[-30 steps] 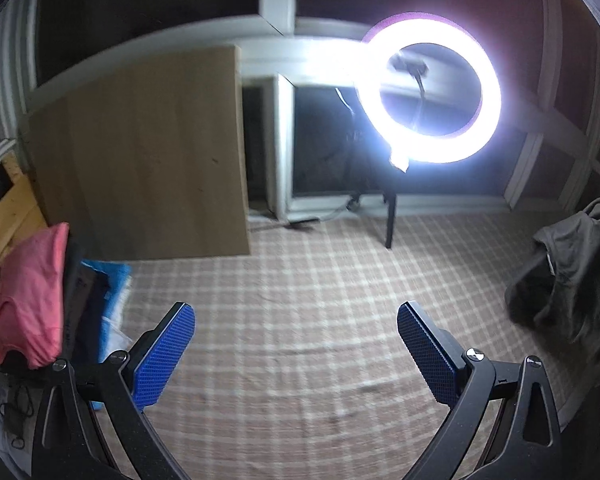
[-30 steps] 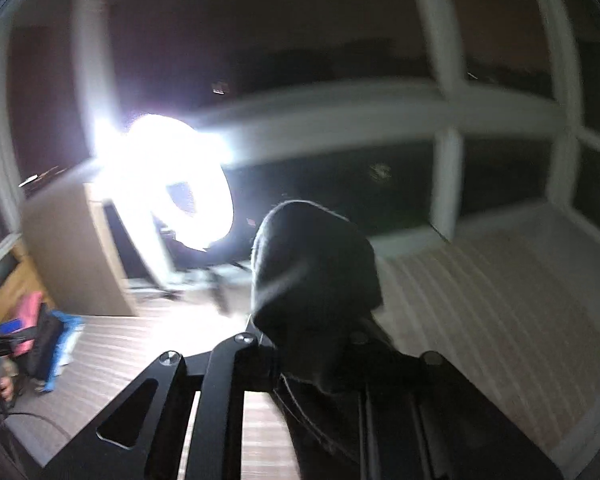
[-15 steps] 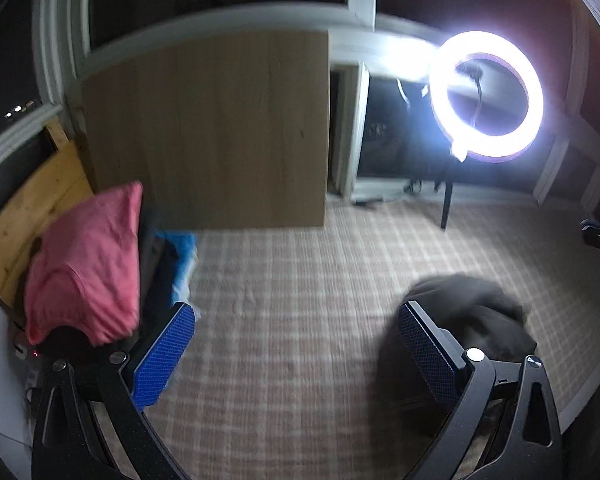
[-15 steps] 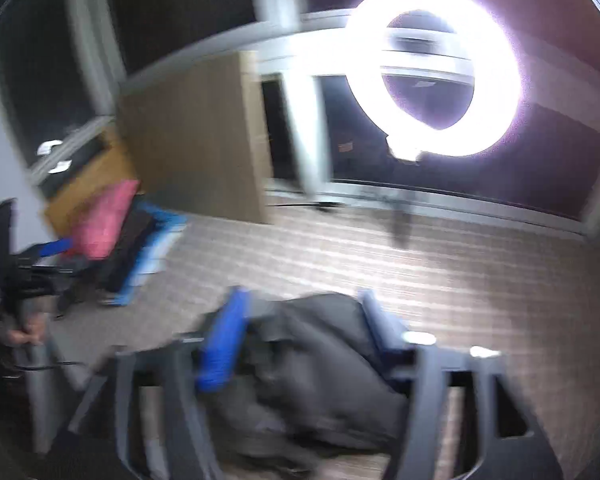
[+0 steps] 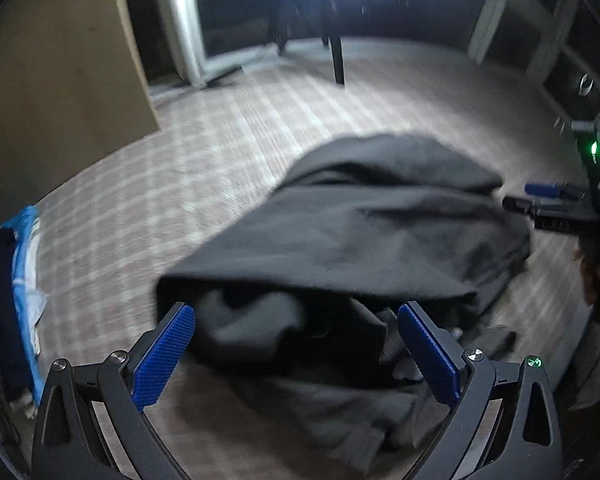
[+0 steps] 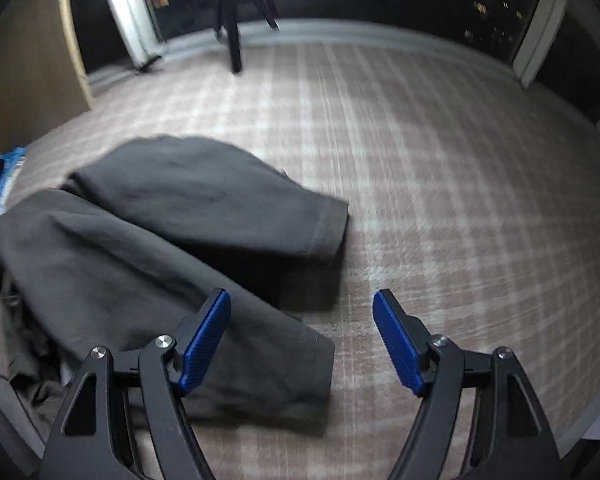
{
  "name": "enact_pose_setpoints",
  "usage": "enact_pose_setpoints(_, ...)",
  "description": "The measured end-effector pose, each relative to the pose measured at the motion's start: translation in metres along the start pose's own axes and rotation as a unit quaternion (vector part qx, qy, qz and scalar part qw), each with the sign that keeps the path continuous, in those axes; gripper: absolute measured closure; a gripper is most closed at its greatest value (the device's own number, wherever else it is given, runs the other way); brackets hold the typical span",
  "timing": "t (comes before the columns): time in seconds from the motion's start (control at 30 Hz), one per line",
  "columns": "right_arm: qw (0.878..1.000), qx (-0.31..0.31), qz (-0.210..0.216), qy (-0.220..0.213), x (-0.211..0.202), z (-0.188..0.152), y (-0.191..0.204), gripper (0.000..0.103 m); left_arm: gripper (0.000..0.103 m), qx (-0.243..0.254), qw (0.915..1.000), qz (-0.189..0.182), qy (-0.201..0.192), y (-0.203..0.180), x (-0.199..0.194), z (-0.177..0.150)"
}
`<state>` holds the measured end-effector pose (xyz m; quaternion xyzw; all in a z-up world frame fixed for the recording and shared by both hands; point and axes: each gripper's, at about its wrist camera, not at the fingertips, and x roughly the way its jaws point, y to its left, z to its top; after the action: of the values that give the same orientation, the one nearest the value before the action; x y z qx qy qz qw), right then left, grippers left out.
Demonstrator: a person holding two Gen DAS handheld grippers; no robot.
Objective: Fold clothes
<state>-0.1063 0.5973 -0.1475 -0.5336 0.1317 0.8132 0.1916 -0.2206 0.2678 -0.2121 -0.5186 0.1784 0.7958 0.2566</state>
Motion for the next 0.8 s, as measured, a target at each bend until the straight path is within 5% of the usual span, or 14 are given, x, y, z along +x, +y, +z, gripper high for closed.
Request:
enact_pose_setpoints(0.1, 0.999, -0.019, 0.025, 0.015, 0.023, -0.003, 0.013, 0.031, 0.016, -0.012, 0.9993, -0.014, 0.032, 0.001, 0.030, 0.001)
enact_pose_setpoints(0.17, 0.998, -0.044, 0.040, 0.010, 0.027, -0.009, 0.028, 0.057, 0.059, -0.034, 0.9972, -0.042, 0.052, 0.007, 0.043, 0.000)
enact_pose_setpoints(0.2, 0.997, -0.047, 0.056, 0.009, 0.025, -0.010, 0.032, 0.096, 0.063, -0.045, 0.9959, -0.056, 0.055, 0.010, 0.045, -0.002)
enact_pose_setpoints(0.37, 0.993, -0.035, 0.108, -0.043, -0.022, -0.002, 0.043, 0.099, 0.094, -0.053, 0.9963, -0.067, 0.012, 0.025, 0.008, -0.010)
enact_pose_setpoints(0.47, 0.982, -0.031, 0.147, -0.112, -0.085, 0.021, 0.054, 0.099, 0.095, -0.070, 0.9950, -0.065, -0.028, 0.046, -0.030, -0.016)
enact_pose_setpoints(0.67, 0.967, -0.144, 0.158, -0.142, -0.134, 0.067, 0.171, 0.099, 0.099, -0.121, 0.9859, 0.015, -0.115, 0.112, -0.113, -0.045)
enact_pose_setpoints(0.8, 0.949, -0.218, 0.164, -0.161, -0.166, 0.098, 0.249, 0.099, 0.099, -0.175, 0.9765, 0.051, -0.115, 0.161, -0.127, -0.067)
